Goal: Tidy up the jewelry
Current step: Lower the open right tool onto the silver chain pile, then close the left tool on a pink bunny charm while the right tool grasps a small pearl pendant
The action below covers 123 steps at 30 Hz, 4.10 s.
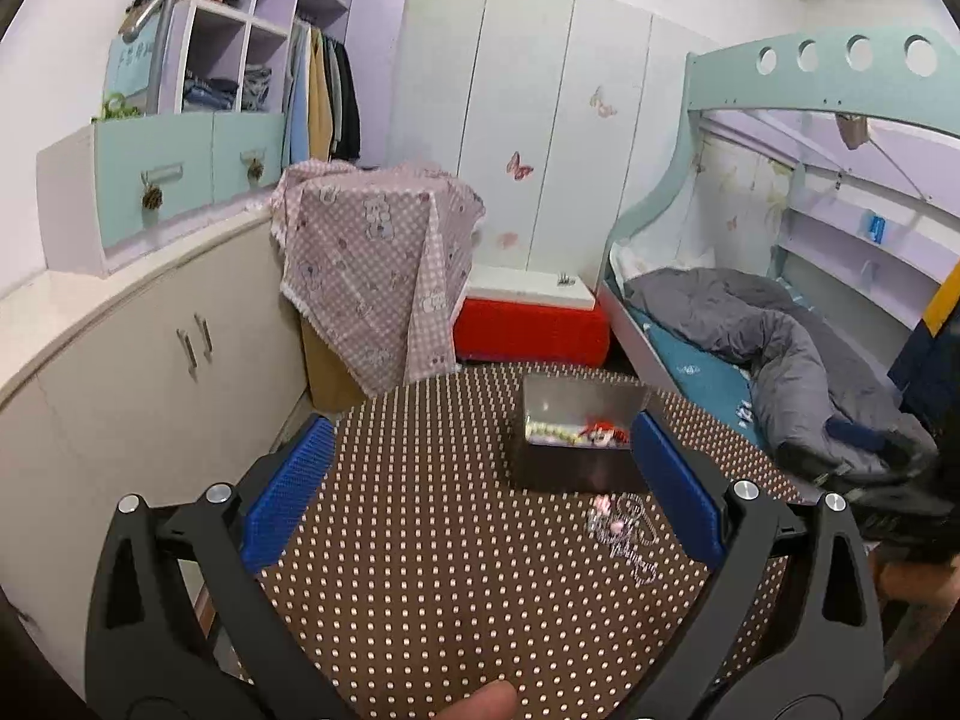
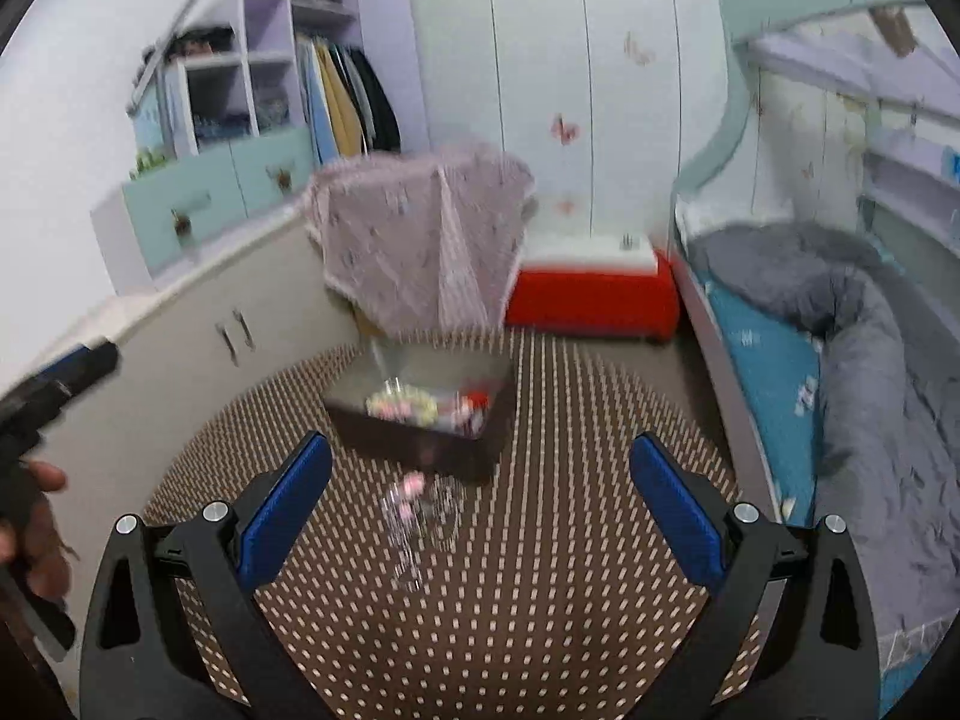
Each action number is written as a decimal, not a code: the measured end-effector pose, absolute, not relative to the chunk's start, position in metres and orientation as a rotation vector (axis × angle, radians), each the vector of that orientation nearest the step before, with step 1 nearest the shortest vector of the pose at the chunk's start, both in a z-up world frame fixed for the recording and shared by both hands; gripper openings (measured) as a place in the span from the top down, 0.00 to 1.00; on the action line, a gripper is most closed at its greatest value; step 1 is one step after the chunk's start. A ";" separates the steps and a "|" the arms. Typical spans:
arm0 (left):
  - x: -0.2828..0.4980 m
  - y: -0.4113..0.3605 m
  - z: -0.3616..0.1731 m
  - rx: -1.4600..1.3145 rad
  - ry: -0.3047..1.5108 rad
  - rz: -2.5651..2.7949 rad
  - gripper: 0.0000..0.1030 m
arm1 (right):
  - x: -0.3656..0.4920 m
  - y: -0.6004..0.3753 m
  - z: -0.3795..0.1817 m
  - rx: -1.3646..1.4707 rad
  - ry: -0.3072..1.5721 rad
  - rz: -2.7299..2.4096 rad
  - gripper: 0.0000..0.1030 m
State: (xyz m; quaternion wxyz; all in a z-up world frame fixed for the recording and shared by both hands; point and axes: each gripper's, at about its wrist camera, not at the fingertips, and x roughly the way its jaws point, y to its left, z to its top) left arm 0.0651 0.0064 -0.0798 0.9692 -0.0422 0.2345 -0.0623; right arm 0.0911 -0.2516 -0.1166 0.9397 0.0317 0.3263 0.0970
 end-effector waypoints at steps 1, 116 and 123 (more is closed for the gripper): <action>0.066 0.006 -0.085 -0.086 0.488 -0.122 0.06 | 0.095 -0.249 -0.126 0.060 0.695 0.199 0.07; 0.146 0.012 -0.224 -0.228 0.883 -0.402 0.88 | 0.145 -0.119 -0.213 -0.309 0.835 0.763 0.62; 0.151 0.029 -0.226 -0.235 0.878 -0.370 0.88 | 0.142 -0.120 -0.216 -0.332 0.850 0.766 0.92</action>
